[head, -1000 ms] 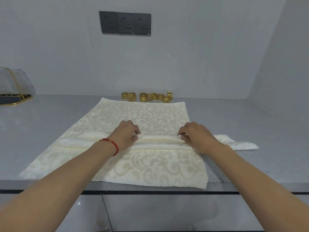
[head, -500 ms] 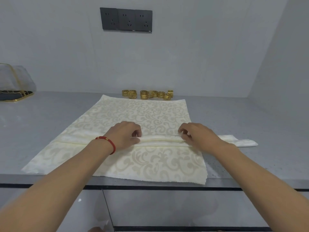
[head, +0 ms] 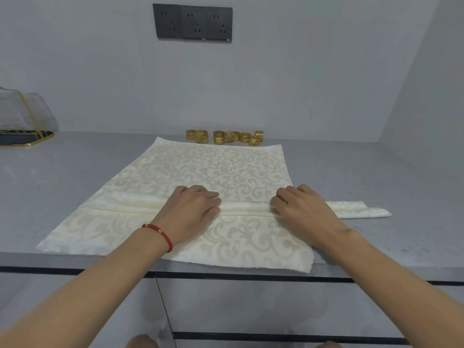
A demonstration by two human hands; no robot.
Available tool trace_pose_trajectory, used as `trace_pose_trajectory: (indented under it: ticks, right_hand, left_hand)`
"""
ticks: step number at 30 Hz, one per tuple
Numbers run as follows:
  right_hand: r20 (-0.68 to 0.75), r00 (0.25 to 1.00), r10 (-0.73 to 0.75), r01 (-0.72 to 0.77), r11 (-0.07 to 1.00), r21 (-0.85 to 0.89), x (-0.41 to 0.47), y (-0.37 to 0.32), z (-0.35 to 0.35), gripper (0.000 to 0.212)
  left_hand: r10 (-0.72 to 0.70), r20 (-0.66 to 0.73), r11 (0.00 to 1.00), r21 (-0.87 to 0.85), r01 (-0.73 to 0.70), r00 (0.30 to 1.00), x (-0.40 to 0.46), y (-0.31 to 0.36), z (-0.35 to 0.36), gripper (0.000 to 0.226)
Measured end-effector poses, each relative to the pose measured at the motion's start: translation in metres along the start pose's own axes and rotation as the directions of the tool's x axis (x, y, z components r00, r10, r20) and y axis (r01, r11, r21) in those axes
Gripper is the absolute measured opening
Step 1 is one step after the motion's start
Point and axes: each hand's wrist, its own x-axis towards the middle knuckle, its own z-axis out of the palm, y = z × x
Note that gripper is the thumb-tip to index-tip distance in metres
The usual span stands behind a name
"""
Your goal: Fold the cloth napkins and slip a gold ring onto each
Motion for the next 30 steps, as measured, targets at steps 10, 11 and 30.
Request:
trace_pose_trajectory:
  ticks: [10,11,30]
  right_hand:
    - [0.415,0.902,0.115,-0.209,0.959,0.190,0.007,-0.005,-0.042,0.022]
    - [0.454,0.879,0.144,-0.249,0.952,0.180,0.016,-0.008,-0.050,0.022]
    - [0.684,0.529,0.502,-0.751,0.652,0.103,0.023,0.017,0.039,0.085]
  left_hand:
    - [-0.259,0.058,0.919,-0.291,0.265,0.964,-0.020,0.026,0.008,0.026]
    - [-0.238,0.080,0.936,-0.247,0.251,0.968,-0.020,0.027,0.010,0.035]
    - [-0.395,0.171,0.863,-0.267,0.428,0.903,-0.011,0.029,-0.004,0.043]
